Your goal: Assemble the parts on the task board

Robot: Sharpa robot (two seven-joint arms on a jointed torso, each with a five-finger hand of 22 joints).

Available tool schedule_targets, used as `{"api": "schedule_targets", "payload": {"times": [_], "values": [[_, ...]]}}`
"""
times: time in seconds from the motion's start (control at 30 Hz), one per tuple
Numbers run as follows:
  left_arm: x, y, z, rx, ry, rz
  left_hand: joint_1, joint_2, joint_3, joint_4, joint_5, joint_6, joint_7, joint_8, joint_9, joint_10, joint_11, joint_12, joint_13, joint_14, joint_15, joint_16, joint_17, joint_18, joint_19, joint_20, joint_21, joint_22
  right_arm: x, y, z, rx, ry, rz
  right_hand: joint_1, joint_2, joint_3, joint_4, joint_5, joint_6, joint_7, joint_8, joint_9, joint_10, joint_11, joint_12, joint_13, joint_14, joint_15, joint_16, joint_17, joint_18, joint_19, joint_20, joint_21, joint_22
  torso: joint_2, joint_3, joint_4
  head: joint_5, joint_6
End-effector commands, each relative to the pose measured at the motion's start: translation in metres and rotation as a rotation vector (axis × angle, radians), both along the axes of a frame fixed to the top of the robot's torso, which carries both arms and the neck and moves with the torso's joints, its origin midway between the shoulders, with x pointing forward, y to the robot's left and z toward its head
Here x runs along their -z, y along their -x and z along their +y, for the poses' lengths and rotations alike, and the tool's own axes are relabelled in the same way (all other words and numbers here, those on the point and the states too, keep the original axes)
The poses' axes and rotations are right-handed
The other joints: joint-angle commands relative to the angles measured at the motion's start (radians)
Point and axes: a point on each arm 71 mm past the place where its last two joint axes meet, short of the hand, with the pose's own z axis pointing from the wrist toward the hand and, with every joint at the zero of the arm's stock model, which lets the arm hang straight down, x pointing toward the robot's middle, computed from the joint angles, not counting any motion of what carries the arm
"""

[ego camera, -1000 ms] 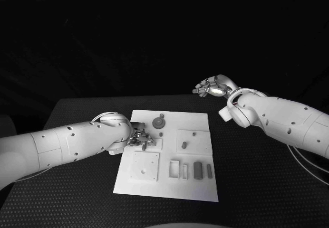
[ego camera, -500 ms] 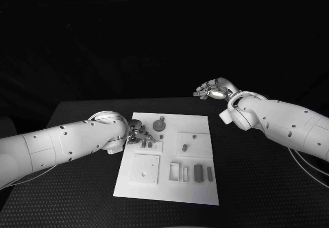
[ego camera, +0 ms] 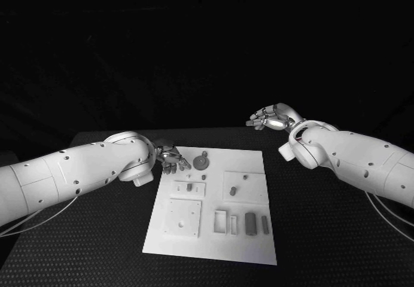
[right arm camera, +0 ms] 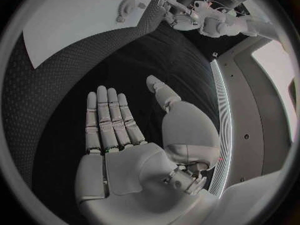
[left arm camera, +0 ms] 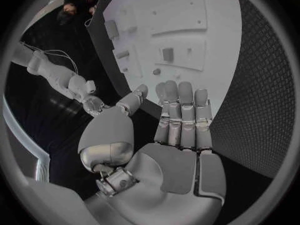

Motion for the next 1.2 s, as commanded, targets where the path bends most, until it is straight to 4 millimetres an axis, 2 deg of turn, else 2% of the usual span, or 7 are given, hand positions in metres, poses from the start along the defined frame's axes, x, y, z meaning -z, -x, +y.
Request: {"api": "schedule_targets", "payload": {"times": [0.03,0.13,0.3,0.5,0.9,1.0,1.2], "values": [[-0.005,-0.007,0.003,-0.034,0.051,-0.060,0.032,-0.012,-0.003,-0.003,0.008,-0.023,0.009,-0.007,-0.009,-0.018,0.015,-0.058,-0.030,-0.015,0.029,-0.057,-0.027,-0.004,-0.019,-0.034,-0.037,-0.017,0.001,0.000,0.000,-0.013,-0.001,0.002,0.003,0.001,0.000,0.000,0.003,-0.003,0.015,0.005,-0.001,0.006,0.002,0.003,-0.001,-0.001,0.002,0.001,-0.001,0.003,-0.004,0.004,-0.004,0.001,0.001,-0.0011,-0.0001,0.002,0.005],[-0.005,-0.012,0.006,-0.024,-0.001,-0.084,0.013,-0.035,-0.025,0.046,-0.006,-0.025,0.011,-0.002,-0.018,0.000,0.015,-0.094,-0.046,0.000,0.039,-0.088,-0.037,0.004,-0.013,-0.022,-0.059,-0.024,0.001,0.000,0.000,-0.012,-0.001,0.002,0.003,0.001,0.000,0.000,0.004,-0.003,0.015,0.005,-0.001,0.006,0.002,0.003,-0.001,-0.001,0.002,0.001,-0.001,0.003,-0.004,0.004,-0.004,0.002,0.002,-0.0008,-0.0003,0.004,0.008],[-0.004,-0.025,0.012,-0.033,-0.058,-0.090,-0.062,-0.120,-0.023,0.174,-0.013,-0.017,0.006,0.009,-0.023,0.021,0.011,-0.117,-0.051,0.014,0.037,-0.100,-0.033,0.012,-0.002,-0.023,-0.073,-0.025,0.001,0.000,0.000,-0.012,-0.001,0.003,0.003,0.002,0.000,0.000,0.004,-0.003,0.015,0.006,-0.001,0.007,0.002,0.003,-0.002,-0.001,0.001,0.001,-0.002,0.003,-0.004,0.004,-0.004,0.002,0.001,-0.0015,-0.0008,0.005,0.010],[-0.001,-0.043,0.013,-0.052,-0.112,-0.084,-0.066,-0.147,-0.021,0.218,-0.014,-0.018,0.006,0.015,-0.023,0.026,0.011,-0.125,-0.049,0.016,0.038,-0.102,-0.028,0.012,-0.001,-0.021,-0.076,-0.019,0.002,0.000,0.002,-0.016,-0.002,0.004,0.002,0.002,0.000,0.000,0.004,-0.003,0.015,0.006,-0.002,0.007,0.002,0.004,-0.003,-0.001,0.001,0.002,-0.002,0.003,-0.004,0.004,-0.004,0.002,0.004,-0.0012,-0.0039,0.006,0.013],[0.005,-0.054,0.009,-0.027,-0.196,-0.048,-0.083,-0.147,-0.036,0.265,-0.013,-0.010,0.001,0.027,-0.020,0.036,0.007,-0.128,-0.043,0.020,0.035,-0.100,-0.019,0.014,0.000,-0.022,-0.079,-0.011,0.002,0.001,0.003,-0.018,-0.003,0.003,0.001,0.002,0.000,0.001,0.005,-0.003,0.015,0.006,-0.002,0.007,0.002,0.004,-0.004,-0.001,0.001,0.002,-0.003,0.004,-0.004,0.004,-0.004,0.002,0.011,-0.0020,-0.0134,0.011,0.016],[0.008,-0.054,0.008,-0.020,-0.203,-0.031,-0.078,-0.134,-0.040,0.268,-0.013,-0.006,-0.002,0.032,-0.019,0.040,0.004,-0.127,-0.040,0.021,0.034,-0.098,-0.016,0.014,0.001,-0.023,-0.078,-0.008,0.002,0.001,0.004,-0.019,-0.004,0.003,0.001,0.002,0.000,0.001,0.005,-0.003,0.015,0.006,-0.002,0.007,0.002,0.004,-0.004,-0.001,0.001,0.002,-0.003,0.004,-0.004,0.004,-0.004,0.002,0.011,-0.0020,-0.0130,0.009,0.014],[0.011,-0.054,0.007,-0.003,-0.211,-0.006,-0.050,-0.076,-0.080,0.234,-0.013,0.010,-0.009,0.041,-0.019,0.052,-0.002,-0.129,-0.034,0.024,0.032,-0.095,-0.007,0.013,-0.003,-0.025,-0.080,0.002,0.002,0.001,0.003,-0.019,-0.004,0.002,0.001,0.002,0.000,0.001,0.005,-0.003,0.015,0.006,-0.003,0.007,0.002,0.004,-0.005,-0.002,0.001,0.002,-0.003,0.004,-0.004,0.004,-0.004,0.003,0.009,-0.0017,-0.0124,0.008,0.009]]}}
